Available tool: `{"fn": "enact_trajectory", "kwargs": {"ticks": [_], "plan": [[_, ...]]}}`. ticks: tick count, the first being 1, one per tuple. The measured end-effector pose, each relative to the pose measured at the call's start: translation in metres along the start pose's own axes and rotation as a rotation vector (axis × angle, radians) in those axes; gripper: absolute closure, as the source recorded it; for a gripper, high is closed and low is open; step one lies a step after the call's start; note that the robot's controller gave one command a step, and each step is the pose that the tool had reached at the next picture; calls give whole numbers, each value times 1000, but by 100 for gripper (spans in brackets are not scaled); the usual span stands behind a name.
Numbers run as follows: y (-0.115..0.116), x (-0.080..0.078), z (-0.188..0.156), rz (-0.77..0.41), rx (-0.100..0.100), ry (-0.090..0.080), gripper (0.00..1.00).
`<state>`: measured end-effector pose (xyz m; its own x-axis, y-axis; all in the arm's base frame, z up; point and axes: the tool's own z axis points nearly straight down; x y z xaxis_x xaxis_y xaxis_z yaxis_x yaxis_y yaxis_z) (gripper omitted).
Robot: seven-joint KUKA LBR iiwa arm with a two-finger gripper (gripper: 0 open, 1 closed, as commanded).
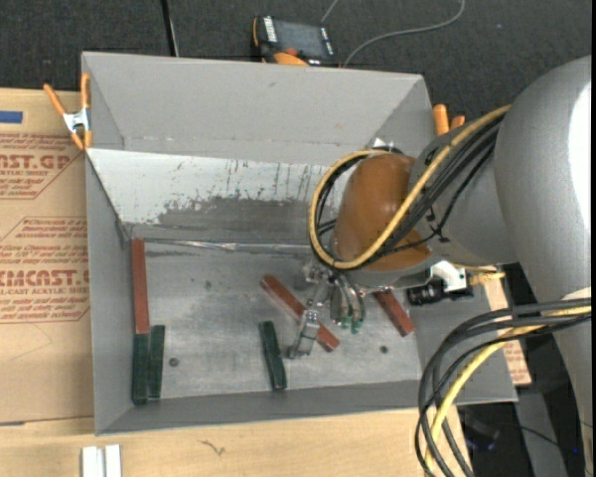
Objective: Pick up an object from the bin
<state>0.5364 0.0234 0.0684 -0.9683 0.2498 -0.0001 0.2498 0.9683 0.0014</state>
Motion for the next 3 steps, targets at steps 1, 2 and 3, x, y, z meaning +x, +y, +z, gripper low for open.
{"fn": "enact_trajectory", "kwargs": {"ticks": [1,2,3], "plan": [[0,-1,-1,0,-1,-2,100],[1,-1,-8,0,0,-1,100],[2,-1,-25,-1,-1,-1,100]]}}
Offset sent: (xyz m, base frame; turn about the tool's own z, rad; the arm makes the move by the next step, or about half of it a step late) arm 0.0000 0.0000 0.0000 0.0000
